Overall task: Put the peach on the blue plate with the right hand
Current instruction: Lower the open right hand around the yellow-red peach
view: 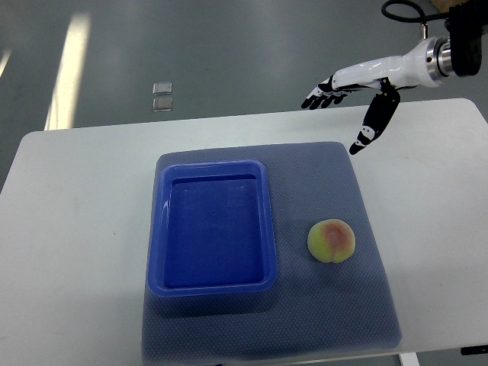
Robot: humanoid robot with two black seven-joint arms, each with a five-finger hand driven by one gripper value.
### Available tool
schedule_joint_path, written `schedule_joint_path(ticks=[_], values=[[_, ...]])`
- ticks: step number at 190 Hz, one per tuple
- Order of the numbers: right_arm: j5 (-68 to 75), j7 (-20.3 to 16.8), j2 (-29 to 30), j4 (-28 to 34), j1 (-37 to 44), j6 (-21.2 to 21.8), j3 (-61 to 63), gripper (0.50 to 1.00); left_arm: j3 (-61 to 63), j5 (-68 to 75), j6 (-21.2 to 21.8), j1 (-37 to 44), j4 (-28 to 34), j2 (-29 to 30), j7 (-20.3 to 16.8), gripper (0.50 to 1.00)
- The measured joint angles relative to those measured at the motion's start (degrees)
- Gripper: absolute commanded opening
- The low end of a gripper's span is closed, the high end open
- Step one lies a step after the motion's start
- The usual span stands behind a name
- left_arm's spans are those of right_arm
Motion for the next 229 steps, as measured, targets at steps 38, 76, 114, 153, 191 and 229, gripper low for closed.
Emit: schedule_joint_path(ticks=[38,76,114,153,191,229], values=[[0.9,0.5,-0.1,1.5,-5.4,0.0,0.0,0.930,0.0,0.0,0.0,0.0,0.0,0.0,0.0,1.000],[0.3,0.6,0.8,1.7,-11.1,0.0,0.4,0.930,0.0,0.0,0.0,0.0,0.0,0.0,0.0,1.000],[-0.3,0.5,1.3,1.4,-16.1,0.0,0.8,0.930,0.0,0.0,0.0,0.0,0.0,0.0,0.0,1.000],[-2.1,0.5,1.4,1.4,-20.3,0.0,0.9,0.928,0.0,0.0,0.0,0.0,0.0,0.0,0.0,1.000],[-2.3,0.7,2.6,1.4,-22.5,0.0,1.0,0.928,0.0,0.0,0.0,0.0,0.0,0.0,0.0,1.000],[-3.5,2.0,4.4,1.1,-24.8,-3.4,1.0,0.928,0.0,0.0,0.0,0.0,0.0,0.0,0.0,1.000]])
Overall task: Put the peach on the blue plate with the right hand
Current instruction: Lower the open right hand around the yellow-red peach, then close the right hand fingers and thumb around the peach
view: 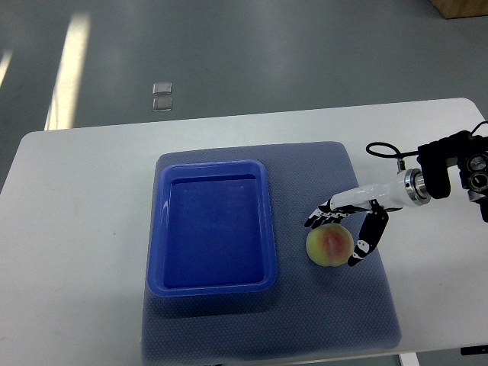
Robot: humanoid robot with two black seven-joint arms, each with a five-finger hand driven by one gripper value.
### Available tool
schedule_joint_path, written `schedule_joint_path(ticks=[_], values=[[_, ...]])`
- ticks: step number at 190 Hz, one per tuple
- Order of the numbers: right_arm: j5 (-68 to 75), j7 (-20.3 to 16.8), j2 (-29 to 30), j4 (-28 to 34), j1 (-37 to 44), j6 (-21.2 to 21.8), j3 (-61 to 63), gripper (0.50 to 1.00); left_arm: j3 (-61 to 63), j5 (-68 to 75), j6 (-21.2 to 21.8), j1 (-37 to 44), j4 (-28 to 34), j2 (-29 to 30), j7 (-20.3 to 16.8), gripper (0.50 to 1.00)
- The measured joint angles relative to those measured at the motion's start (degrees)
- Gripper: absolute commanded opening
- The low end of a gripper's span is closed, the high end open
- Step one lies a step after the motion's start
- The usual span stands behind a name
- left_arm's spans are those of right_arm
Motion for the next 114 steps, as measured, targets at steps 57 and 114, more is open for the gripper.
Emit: schedule_joint_path(ticks=[57,114], values=[[-2.9,1.6,1.6,-0.8,-2.8,-6.1,0.0,0.926,0.0,-0.1,0.0,0.0,0.0,0.0,0.0,1.000],[-3.5,2.2,1.6,-0.9,-4.5,-8.2,0.2,0.903,0.0,-0.1,0.1,0.0,0.1,0.0,0.0,1.000]])
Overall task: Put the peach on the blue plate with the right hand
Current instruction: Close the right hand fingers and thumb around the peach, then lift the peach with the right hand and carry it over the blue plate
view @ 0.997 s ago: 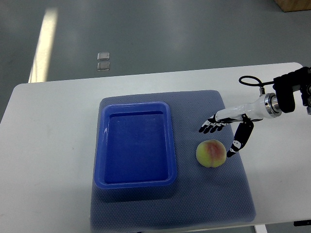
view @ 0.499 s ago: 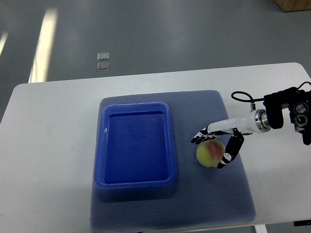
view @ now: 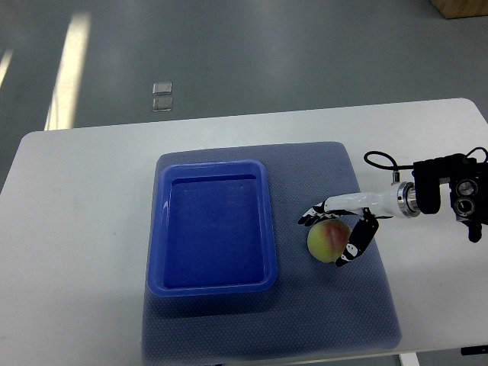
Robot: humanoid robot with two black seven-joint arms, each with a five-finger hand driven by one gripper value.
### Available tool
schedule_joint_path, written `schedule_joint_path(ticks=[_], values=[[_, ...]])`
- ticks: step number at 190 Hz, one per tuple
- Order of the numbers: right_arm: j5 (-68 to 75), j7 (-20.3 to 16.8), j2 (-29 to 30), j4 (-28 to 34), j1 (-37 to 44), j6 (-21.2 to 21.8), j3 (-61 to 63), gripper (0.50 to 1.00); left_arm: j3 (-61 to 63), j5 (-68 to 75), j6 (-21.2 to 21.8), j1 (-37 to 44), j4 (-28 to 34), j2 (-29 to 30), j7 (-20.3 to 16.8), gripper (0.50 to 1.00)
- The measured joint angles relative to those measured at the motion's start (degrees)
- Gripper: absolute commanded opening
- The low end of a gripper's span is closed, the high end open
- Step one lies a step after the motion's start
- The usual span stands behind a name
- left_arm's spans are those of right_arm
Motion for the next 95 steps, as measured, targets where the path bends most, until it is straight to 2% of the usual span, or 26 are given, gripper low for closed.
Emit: schedule_joint_path(ticks=[4,5,13,23,24,33,34,35,36,37,38,47,48,51,57,95], values=[[-0.2,0.1,0.0,0.0,-0.1,-0.2,0.0,0.903,0.0,0.0,0.0,0.0,0.0,0.0,0.0,1.000],[-0.3,0.1,0.0,0.0,-0.1,-0.2,0.1,0.877,0.0,0.0,0.0,0.0,0.0,0.0,0.0,1.000],[-0.6,0.3,0.1,0.0,-0.4,-0.4,0.1,0.858,0.0,0.0,0.0,0.0,0.0,0.0,0.0,1.000],[-1.2,0.6,0.2,0.0,-0.9,-0.8,0.2,0.858,0.0,0.0,0.0,0.0,0.0,0.0,0.0,1.000],[-1.3,0.6,0.2,0.0,-1.0,-0.9,0.2,0.810,0.0,0.0,0.0,0.0,0.0,0.0,0.0,1.000],[-1.7,0.8,0.3,0.0,-1.4,-1.2,0.2,0.760,0.0,0.0,0.0,0.0,0.0,0.0,0.0,1.000],[-1.7,0.8,0.3,0.0,-1.4,-1.2,0.2,0.738,0.0,0.0,0.0,0.0,0.0,0.0,0.0,1.000],[-1.8,0.9,0.3,0.0,-1.4,-1.3,0.2,0.738,0.0,0.0,0.0,0.0,0.0,0.0,0.0,1.000],[-1.8,0.9,0.3,0.0,-1.5,-1.4,0.3,0.711,0.0,0.0,0.0,0.0,0.0,0.0,0.0,1.000],[-1.9,0.9,0.4,0.0,-1.5,-1.4,0.3,0.711,0.0,0.0,0.0,0.0,0.0,0.0,0.0,1.000],[-1.9,0.9,0.4,0.0,-1.6,-1.5,0.3,0.685,0.0,0.0,0.0,0.0,0.0,0.0,0.0,1.000],[-2.6,1.1,0.5,0.0,-2.0,-2.1,0.3,0.684,0.0,0.0,0.0,0.0,0.0,0.0,0.0,1.000],[-2.7,1.2,0.5,0.0,-2.1,-2.2,0.3,0.569,0.0,0.0,0.0,0.0,0.0,0.0,0.0,1.000],[-2.9,1.2,0.5,0.0,-2.2,-2.4,0.3,0.535,0.0,0.0,0.0,0.0,0.0,0.0,0.0,1.000],[-3.4,1.4,0.6,0.0,-2.4,-2.6,0.3,0.500,0.0,0.0,0.0,0.0,0.0,0.0,0.0,1.000],[-4.8,2.0,0.2,0.4,-1.9,-2.6,2.4,0.500,0.0,0.0,0.0,0.0,0.0,0.0,0.0,1.000]])
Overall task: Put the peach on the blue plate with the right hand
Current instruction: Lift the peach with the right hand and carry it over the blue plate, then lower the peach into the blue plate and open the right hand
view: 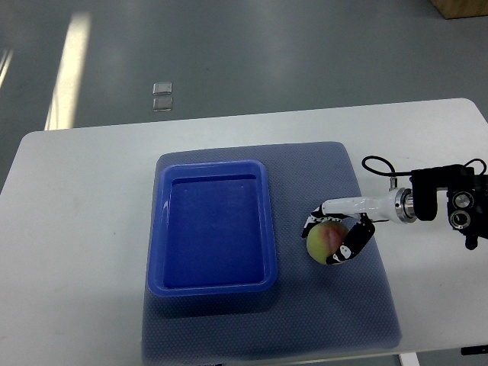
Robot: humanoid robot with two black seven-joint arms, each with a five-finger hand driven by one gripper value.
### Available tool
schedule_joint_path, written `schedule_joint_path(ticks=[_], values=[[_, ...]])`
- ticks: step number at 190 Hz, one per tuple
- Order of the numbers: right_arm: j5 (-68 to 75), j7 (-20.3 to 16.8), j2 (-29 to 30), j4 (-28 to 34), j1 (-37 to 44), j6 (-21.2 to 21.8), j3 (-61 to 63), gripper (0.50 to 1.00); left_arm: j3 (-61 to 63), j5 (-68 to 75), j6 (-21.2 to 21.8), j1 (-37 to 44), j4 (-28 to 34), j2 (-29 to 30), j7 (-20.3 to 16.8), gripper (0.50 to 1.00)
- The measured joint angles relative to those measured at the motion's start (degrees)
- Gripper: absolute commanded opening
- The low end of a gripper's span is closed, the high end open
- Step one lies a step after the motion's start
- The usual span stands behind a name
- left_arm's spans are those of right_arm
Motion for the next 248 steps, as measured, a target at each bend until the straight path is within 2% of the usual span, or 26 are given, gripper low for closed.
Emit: schedule_joint_path(ticks=[20,66,91,119,141,160,186,224,248], values=[[1.2,0.1,-2.2,0.7,3.3,2.3,3.3,0.500,0.0,0.0,0.0,0.0,0.0,0.0,0.0,1.000],[12.0,-0.2,-9.7,1.0,21.7,12.9,7.7,0.500,0.0,0.1,0.0,0.0,-0.1,0.0,0.0,1.000],[14.2,-0.4,-11.5,0.7,28.4,14.1,7.3,0.500,0.1,0.1,0.0,0.0,-0.1,0.0,0.0,1.000],[14.4,-0.5,-10.0,0.3,29.4,14.2,7.1,0.500,0.1,0.1,0.0,0.0,-0.2,0.0,0.0,1.000],[14.2,-0.5,-5.6,-1.3,29.6,11.5,6.1,0.500,0.1,0.1,0.0,-0.1,-0.2,0.0,0.0,1.000],[13.7,-0.5,0.2,-4.0,29.8,8.6,2.5,0.500,0.1,0.1,0.0,0.0,-0.2,0.0,0.0,1.000],[13.5,-0.5,9.3,-8.6,29.8,6.8,-0.9,0.500,0.1,0.1,0.0,0.0,-0.2,0.0,0.0,1.000],[11.5,-0.5,25.3,-20.6,27.5,3.7,-4.1,0.500,0.0,0.1,0.0,0.0,-0.1,0.0,0.0,1.000],[8.3,-0.4,32.8,-26.1,24.7,2.5,-4.5,0.500,0.0,0.0,0.0,0.0,0.0,0.0,0.0,1.000]])
